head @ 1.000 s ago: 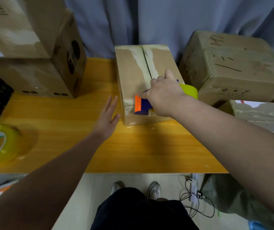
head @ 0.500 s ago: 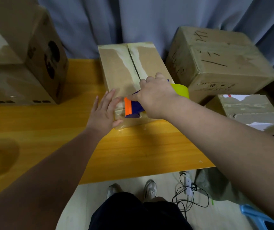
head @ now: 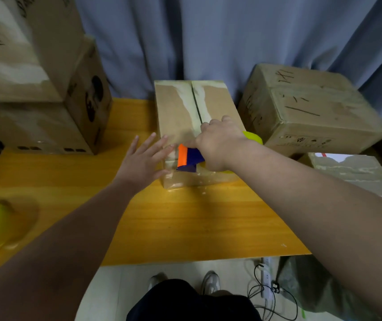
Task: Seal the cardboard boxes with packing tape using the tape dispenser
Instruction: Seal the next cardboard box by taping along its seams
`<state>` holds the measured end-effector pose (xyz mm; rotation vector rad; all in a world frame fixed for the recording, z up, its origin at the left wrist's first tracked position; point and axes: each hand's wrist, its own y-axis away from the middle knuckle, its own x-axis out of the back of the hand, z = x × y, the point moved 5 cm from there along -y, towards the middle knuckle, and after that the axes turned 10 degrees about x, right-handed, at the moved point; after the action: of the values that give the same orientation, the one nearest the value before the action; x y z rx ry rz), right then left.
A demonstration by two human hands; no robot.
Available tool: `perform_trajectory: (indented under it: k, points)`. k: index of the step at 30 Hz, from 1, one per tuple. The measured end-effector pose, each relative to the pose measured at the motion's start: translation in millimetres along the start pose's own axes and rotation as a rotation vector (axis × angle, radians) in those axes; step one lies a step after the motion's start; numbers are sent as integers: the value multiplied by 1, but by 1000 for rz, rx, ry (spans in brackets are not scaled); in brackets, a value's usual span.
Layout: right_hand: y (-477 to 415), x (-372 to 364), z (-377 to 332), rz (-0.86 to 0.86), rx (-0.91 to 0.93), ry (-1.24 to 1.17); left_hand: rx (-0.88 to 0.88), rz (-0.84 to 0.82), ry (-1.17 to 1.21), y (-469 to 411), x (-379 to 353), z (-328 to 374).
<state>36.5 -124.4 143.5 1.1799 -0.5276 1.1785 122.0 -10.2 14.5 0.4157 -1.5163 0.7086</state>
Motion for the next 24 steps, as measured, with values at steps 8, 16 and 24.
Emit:
perform_trajectory:
  k: [8,16,24]
  points:
    - [-9,12,2,83,50,-46,-140,244,-3,4,21,10]
    - [-1,9,11,-17,181,-26,79,58,6,10,17,20]
    - [4,12,16,-22,286,69,386,-287,86,12,34,29]
